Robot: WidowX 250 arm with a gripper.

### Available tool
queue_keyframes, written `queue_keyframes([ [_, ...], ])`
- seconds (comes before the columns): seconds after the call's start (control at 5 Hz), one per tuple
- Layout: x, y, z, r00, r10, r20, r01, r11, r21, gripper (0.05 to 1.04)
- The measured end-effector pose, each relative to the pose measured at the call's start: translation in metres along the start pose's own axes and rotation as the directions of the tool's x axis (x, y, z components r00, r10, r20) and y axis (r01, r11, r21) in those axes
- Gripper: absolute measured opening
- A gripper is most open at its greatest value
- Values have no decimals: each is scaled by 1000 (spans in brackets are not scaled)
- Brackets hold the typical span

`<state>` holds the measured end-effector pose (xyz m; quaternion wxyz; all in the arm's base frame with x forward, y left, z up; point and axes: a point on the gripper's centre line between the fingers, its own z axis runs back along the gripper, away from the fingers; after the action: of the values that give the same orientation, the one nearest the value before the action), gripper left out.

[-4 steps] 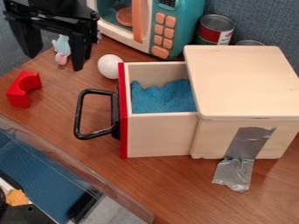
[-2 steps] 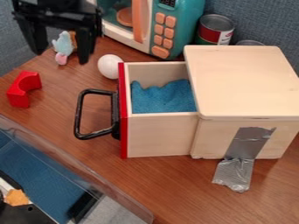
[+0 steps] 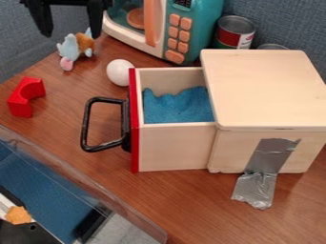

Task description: Put the white egg in the drawer

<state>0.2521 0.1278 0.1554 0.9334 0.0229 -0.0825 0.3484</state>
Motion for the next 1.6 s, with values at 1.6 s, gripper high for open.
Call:
queue_keyframes([
  [1.6,68,-60,-97,891,450,59,-450,893,-20,1000],
])
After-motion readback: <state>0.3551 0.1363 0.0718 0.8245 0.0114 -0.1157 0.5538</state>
